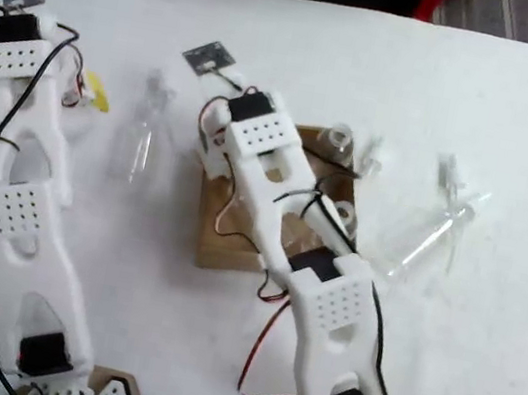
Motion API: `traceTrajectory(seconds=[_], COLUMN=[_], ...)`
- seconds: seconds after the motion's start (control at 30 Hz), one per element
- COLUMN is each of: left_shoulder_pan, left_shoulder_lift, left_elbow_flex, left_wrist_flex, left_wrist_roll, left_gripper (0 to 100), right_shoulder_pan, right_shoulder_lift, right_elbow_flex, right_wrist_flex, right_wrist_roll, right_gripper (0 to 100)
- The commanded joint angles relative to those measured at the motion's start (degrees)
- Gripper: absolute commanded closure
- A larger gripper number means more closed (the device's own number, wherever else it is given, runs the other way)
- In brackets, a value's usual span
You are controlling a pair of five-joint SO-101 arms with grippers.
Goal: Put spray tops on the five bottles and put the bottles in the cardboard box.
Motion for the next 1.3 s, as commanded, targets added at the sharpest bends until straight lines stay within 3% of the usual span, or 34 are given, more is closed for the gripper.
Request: traceTrajectory(seconds=[0.0, 0.83, 1.0, 1.27], left_shoulder_pan=[0.57, 0.66, 0.75, 0.75], left_shoulder_lift=[-0.48, -0.48, -0.48, -0.48], left_elbow_flex=[-0.79, -0.79, -0.79, -0.70], left_wrist_flex=[-0.79, -0.79, -0.79, -0.79], left_wrist_roll=[0.18, 0.18, 0.18, 0.18], left_gripper=[74, 74, 74, 74], right_shoulder_pan=[-0.66, -1.80, -1.89, -1.54], right_shoulder_lift=[-0.75, 5.49, 5.49, 5.49], right_elbow_flex=[-2.20, -2.11, -6.86, -16.53], right_wrist_flex=[0.57, -0.22, 1.98, 8.92], right_wrist_roll=[-0.26, 2.99, 2.90, 2.81], right_gripper=[81.8, 82.2, 97.8, 98.1])
